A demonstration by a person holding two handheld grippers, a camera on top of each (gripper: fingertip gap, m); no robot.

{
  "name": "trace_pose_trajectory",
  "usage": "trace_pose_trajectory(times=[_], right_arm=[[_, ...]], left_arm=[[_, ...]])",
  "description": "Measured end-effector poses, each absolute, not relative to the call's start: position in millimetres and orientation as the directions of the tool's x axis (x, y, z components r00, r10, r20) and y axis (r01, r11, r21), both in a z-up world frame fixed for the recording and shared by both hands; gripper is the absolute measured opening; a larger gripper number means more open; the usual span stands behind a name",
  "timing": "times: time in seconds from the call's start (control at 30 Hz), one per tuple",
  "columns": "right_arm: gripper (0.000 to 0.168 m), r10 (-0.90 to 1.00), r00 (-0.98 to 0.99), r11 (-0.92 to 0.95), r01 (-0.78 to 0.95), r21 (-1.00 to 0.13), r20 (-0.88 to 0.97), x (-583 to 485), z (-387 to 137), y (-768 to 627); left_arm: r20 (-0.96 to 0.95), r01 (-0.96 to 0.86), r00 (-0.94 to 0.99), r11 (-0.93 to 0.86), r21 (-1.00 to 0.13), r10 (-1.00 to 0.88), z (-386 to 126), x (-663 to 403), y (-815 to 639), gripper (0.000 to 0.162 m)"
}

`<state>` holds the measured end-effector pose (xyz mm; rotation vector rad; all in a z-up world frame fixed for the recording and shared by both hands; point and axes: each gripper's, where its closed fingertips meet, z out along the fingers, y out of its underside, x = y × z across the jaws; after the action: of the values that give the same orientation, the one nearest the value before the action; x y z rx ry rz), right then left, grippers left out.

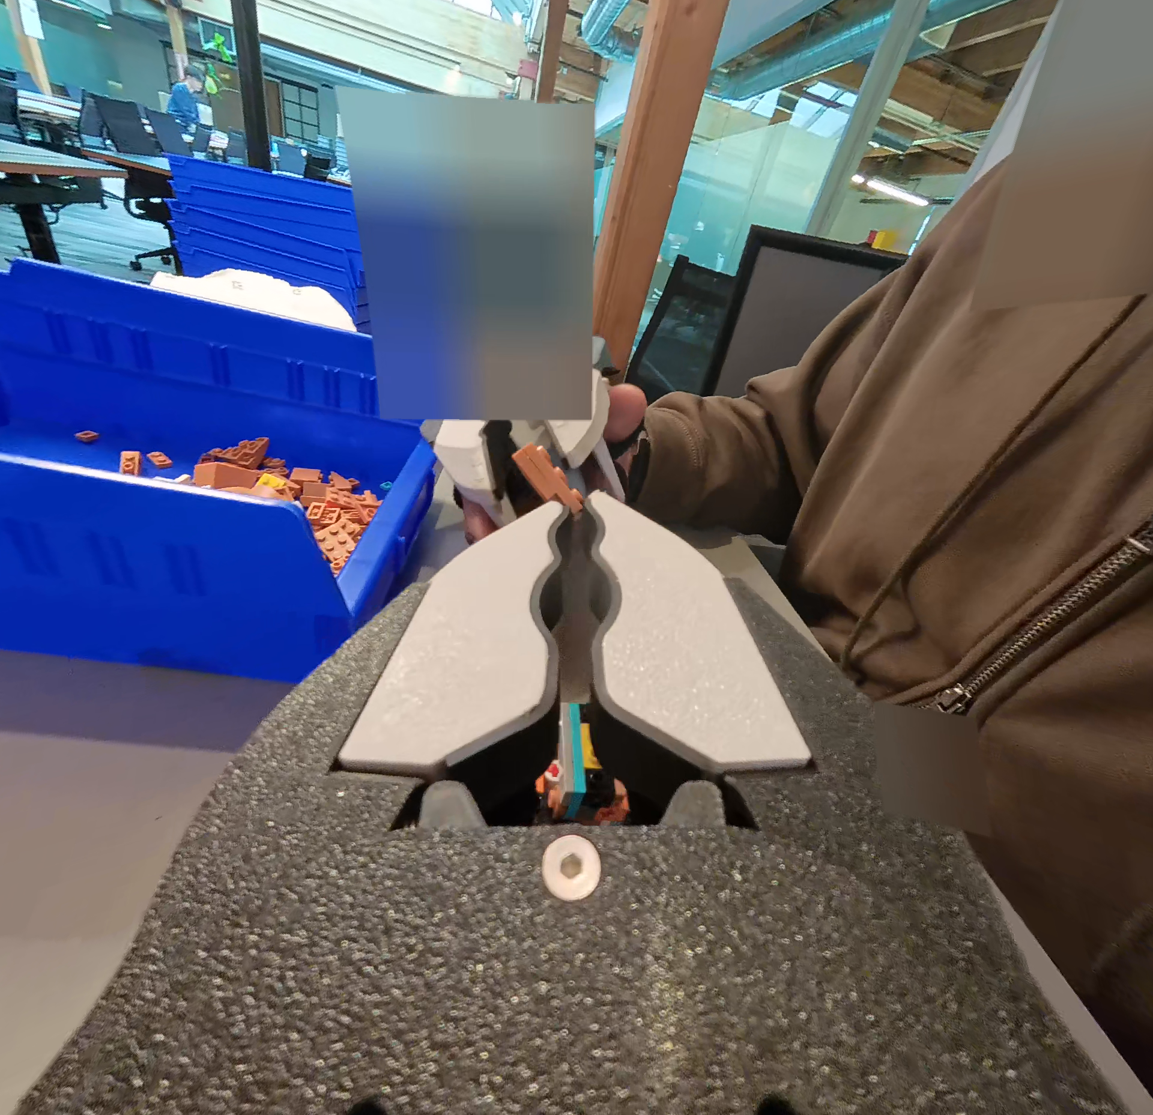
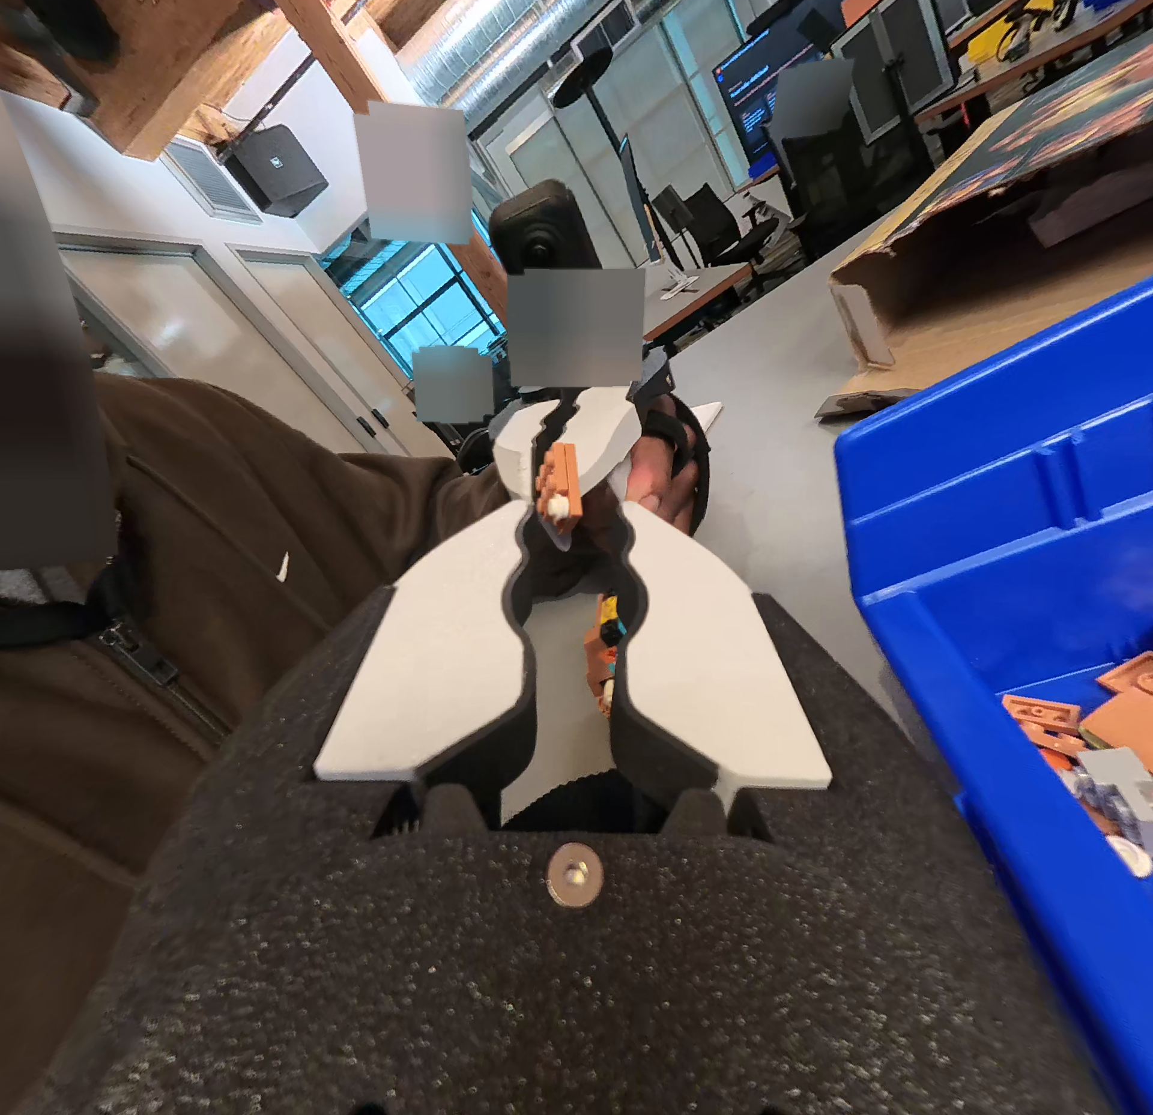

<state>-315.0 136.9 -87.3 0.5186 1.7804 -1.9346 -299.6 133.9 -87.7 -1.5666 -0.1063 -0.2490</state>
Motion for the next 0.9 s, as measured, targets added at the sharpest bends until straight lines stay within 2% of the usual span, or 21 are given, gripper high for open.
trace_pose_trajectory(times=[0.2, 0.63, 0.9], right_arm=[[0.009, -0.12, -0.837, -0.042, 0.542, -0.84, -0.534, -305, -86, 133], [0.008, 0.055, -0.914, -0.099, 0.395, -0.913, -0.401, -321, -84, 136], [0.008, 0.148, -0.957, -0.056, 0.244, -0.968, -0.25, -321, -87, 133]], left_arm=[[0.214, 0.212, 0.969, -0.035, -0.977, -0.121, -88, -293, 136, 0.003], [0.294, 0.293, 0.956, -0.032, -0.955, -0.01, -90, -310, 137, 0.011], [0.338, 0.337, 0.941, 0.017, -0.941, 0.036, -88, -317, 139, 0.005]])
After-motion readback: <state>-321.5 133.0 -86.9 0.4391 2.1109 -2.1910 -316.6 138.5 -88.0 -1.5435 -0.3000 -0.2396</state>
